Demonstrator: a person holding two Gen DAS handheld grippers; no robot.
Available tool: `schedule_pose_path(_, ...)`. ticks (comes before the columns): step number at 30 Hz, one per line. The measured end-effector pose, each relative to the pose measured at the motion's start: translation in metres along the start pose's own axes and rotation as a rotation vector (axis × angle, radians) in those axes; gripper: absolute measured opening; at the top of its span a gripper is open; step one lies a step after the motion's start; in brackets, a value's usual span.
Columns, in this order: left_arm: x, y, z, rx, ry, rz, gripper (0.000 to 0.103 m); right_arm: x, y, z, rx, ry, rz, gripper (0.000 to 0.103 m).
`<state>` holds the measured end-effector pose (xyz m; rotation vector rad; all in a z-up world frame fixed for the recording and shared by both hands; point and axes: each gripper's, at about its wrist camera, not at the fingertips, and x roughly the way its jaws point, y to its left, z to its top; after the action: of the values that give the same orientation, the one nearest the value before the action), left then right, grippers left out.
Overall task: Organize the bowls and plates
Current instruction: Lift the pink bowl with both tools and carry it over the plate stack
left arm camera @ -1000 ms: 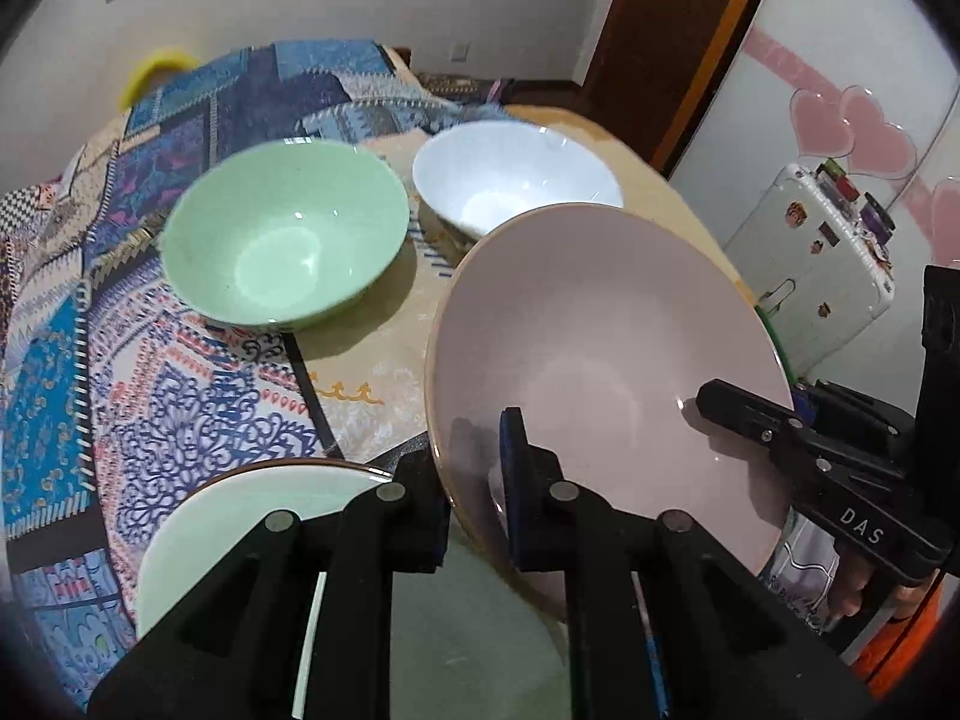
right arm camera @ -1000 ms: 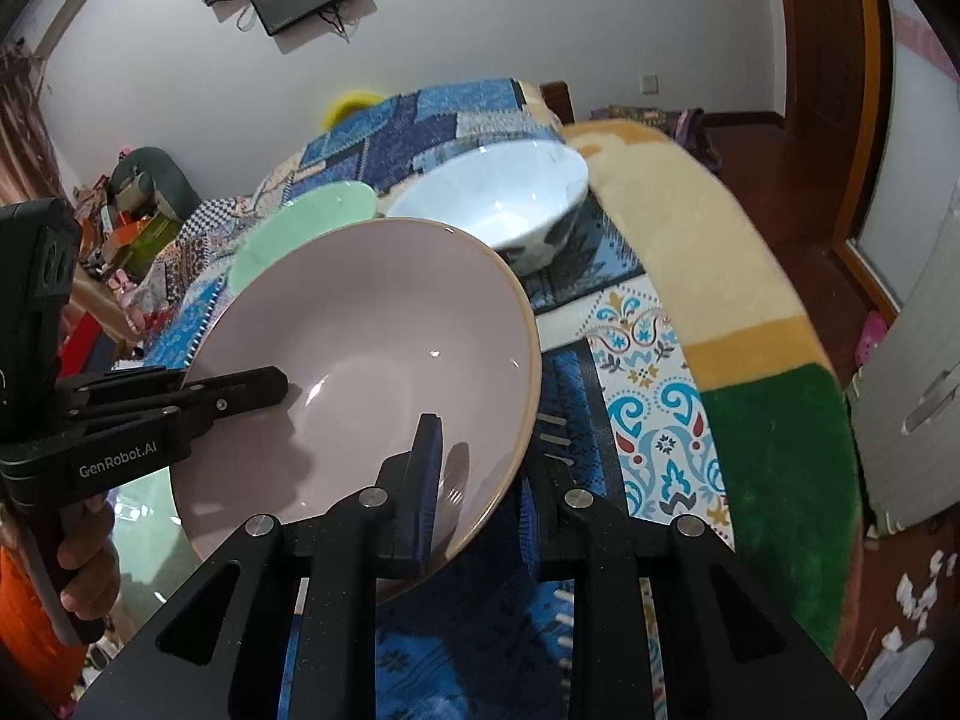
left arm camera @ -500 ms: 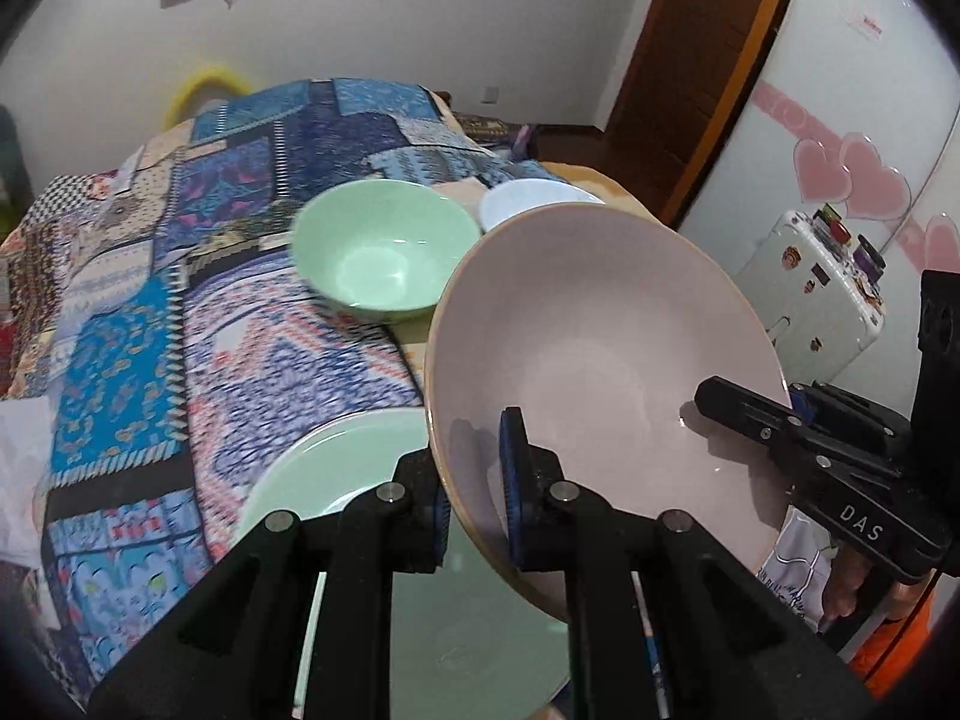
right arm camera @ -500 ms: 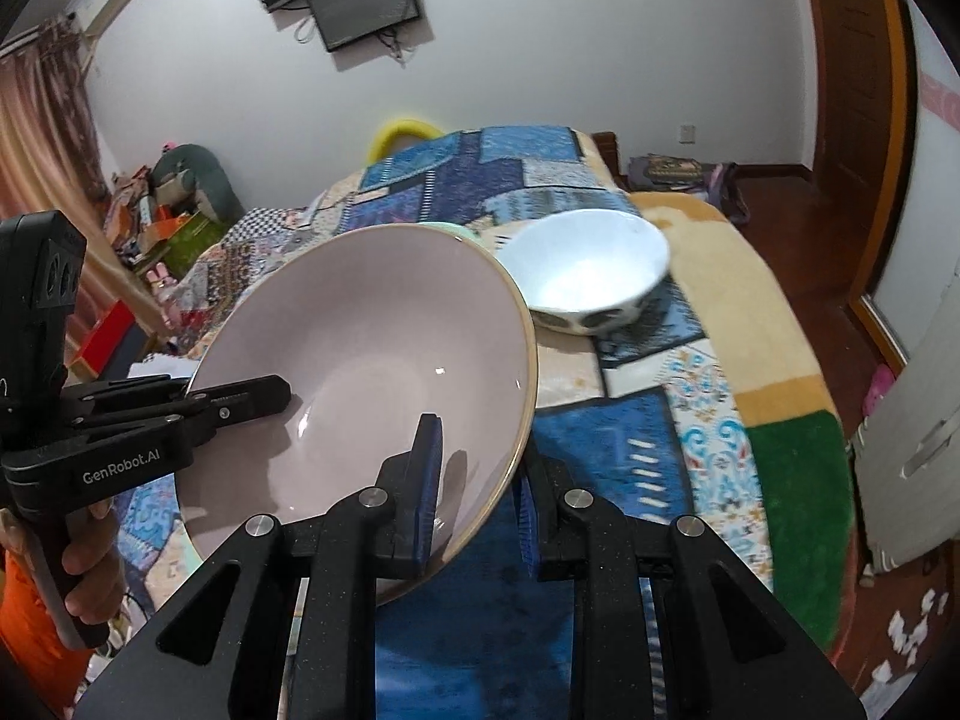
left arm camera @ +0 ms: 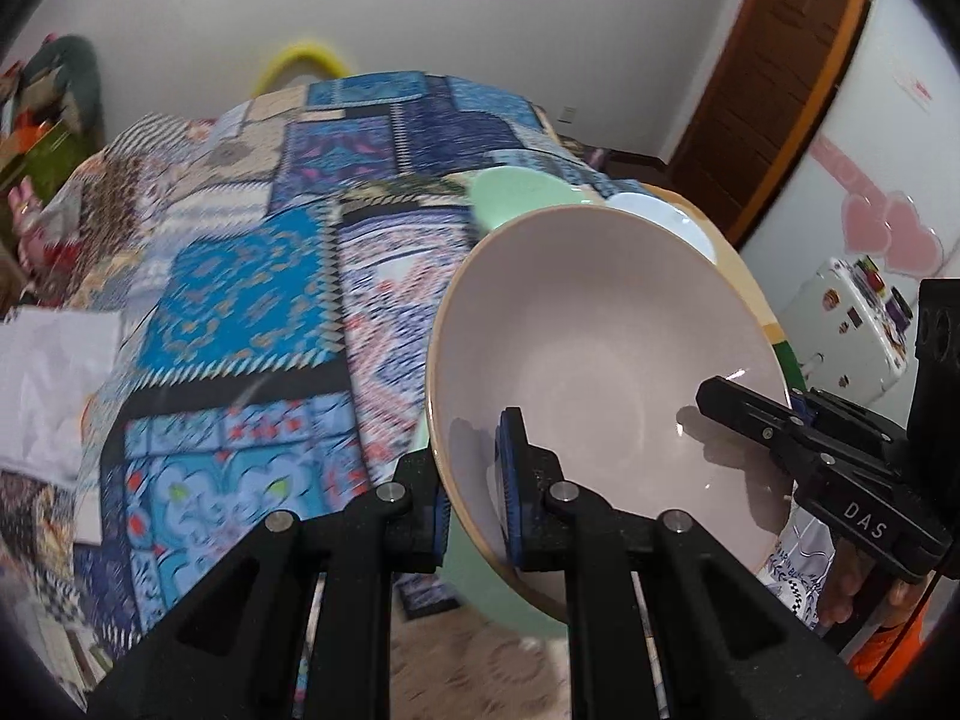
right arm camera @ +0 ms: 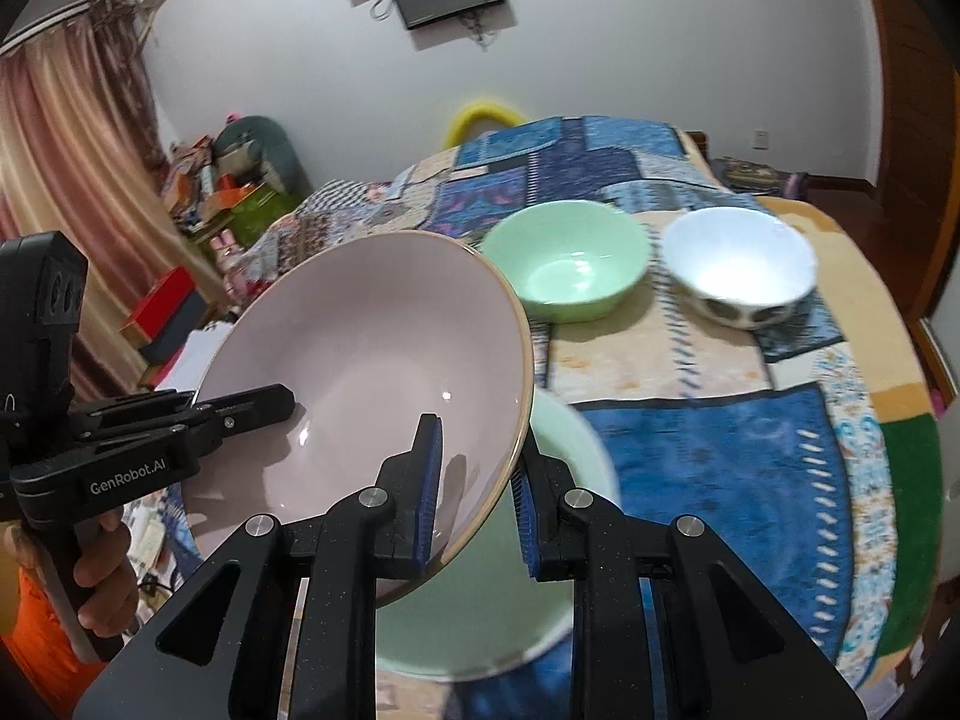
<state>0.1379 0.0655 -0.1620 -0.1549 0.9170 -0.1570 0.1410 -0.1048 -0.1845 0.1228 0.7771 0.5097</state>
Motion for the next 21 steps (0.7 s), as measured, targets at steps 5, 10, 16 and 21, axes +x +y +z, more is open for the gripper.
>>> schedule_pose_path(5, -0.019, 0.034, -0.019, -0.052, -0.009, 0.037, 0.014, 0.015, 0.03, -0.004, -0.051, 0.028, 0.039, 0.02)
schedule_pose_path(10, -0.033, 0.066, -0.036, -0.1, -0.01, 0.084, 0.014, 0.033, 0.058, -0.009, -0.092, 0.063, 0.088, 0.02)
schedule_pose_path(16, -0.046, 0.102, -0.059, -0.171, -0.009, 0.119, 0.014, 0.054, 0.089, -0.015, -0.131, 0.101, 0.144, 0.02)
schedule_pose_path(21, -0.045, 0.127, -0.072, -0.221, 0.011, 0.139, 0.014, 0.071, 0.109, -0.021, -0.156, 0.139, 0.175, 0.02)
